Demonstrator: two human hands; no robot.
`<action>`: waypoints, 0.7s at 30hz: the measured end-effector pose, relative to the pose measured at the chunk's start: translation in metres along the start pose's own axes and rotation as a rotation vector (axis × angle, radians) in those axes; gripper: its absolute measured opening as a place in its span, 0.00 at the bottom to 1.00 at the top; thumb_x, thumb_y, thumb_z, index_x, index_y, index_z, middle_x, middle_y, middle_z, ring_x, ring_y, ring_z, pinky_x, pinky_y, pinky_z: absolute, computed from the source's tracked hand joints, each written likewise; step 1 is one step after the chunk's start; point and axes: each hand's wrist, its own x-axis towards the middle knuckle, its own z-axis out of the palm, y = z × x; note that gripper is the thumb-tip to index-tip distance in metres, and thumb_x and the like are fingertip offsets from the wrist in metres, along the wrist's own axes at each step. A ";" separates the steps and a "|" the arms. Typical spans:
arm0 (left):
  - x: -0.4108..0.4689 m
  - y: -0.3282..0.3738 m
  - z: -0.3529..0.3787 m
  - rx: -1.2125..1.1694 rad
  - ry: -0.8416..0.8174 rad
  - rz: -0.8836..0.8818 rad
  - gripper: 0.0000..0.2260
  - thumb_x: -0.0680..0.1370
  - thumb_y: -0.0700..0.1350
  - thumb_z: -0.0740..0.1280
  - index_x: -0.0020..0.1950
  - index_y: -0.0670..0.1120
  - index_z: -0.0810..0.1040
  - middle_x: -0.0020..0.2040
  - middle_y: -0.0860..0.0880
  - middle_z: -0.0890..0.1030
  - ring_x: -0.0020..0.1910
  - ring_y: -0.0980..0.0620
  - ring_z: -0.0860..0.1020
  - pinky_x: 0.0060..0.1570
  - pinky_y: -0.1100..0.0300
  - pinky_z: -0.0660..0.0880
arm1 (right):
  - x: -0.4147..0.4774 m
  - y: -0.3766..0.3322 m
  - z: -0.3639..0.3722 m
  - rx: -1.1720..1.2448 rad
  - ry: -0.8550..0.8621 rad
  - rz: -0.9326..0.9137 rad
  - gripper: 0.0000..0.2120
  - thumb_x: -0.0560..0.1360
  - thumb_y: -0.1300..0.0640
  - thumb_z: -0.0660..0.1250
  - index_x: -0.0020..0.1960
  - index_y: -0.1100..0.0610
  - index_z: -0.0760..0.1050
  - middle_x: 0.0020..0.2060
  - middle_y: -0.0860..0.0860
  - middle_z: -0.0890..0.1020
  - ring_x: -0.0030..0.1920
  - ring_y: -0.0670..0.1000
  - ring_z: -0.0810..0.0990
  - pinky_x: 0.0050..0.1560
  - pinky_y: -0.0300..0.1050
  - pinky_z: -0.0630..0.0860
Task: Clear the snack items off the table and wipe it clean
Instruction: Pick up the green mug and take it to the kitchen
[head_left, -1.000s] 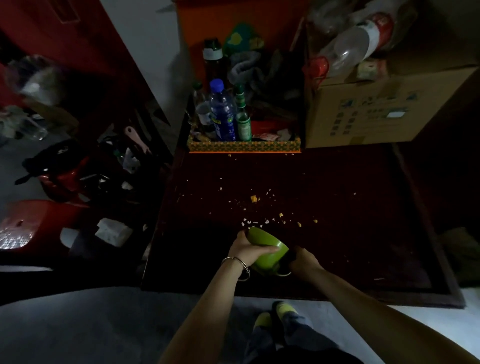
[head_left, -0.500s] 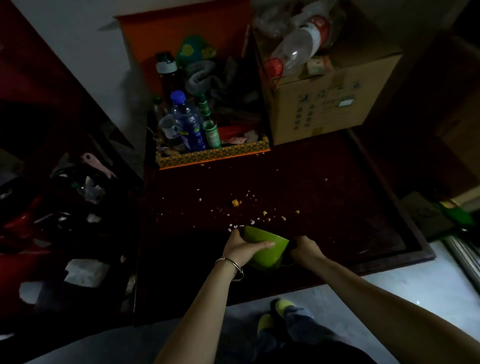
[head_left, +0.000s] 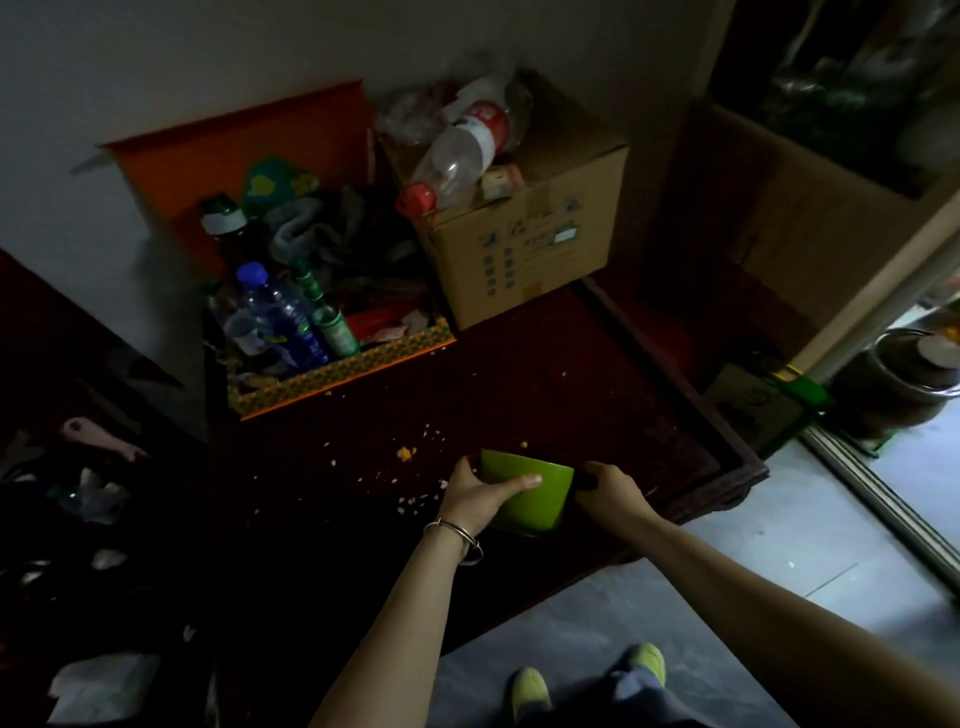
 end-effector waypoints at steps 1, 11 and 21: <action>0.002 0.003 0.006 -0.013 -0.009 0.008 0.41 0.59 0.51 0.81 0.67 0.45 0.66 0.61 0.47 0.76 0.56 0.49 0.77 0.51 0.55 0.78 | 0.000 0.002 -0.007 0.011 0.017 -0.006 0.14 0.74 0.62 0.64 0.58 0.58 0.76 0.47 0.55 0.81 0.41 0.51 0.78 0.32 0.38 0.70; 0.011 0.049 0.067 -0.070 -0.087 0.087 0.45 0.51 0.58 0.82 0.64 0.46 0.71 0.59 0.47 0.78 0.54 0.50 0.79 0.45 0.59 0.78 | 0.003 0.028 -0.086 0.060 0.172 -0.096 0.14 0.74 0.64 0.63 0.57 0.55 0.79 0.43 0.51 0.82 0.35 0.46 0.77 0.28 0.32 0.67; 0.034 0.108 0.175 0.012 -0.268 0.216 0.40 0.56 0.50 0.81 0.64 0.47 0.71 0.59 0.46 0.78 0.55 0.50 0.79 0.45 0.61 0.77 | 0.005 0.085 -0.190 0.139 0.408 -0.080 0.14 0.72 0.62 0.66 0.55 0.52 0.82 0.42 0.50 0.85 0.33 0.45 0.78 0.30 0.31 0.69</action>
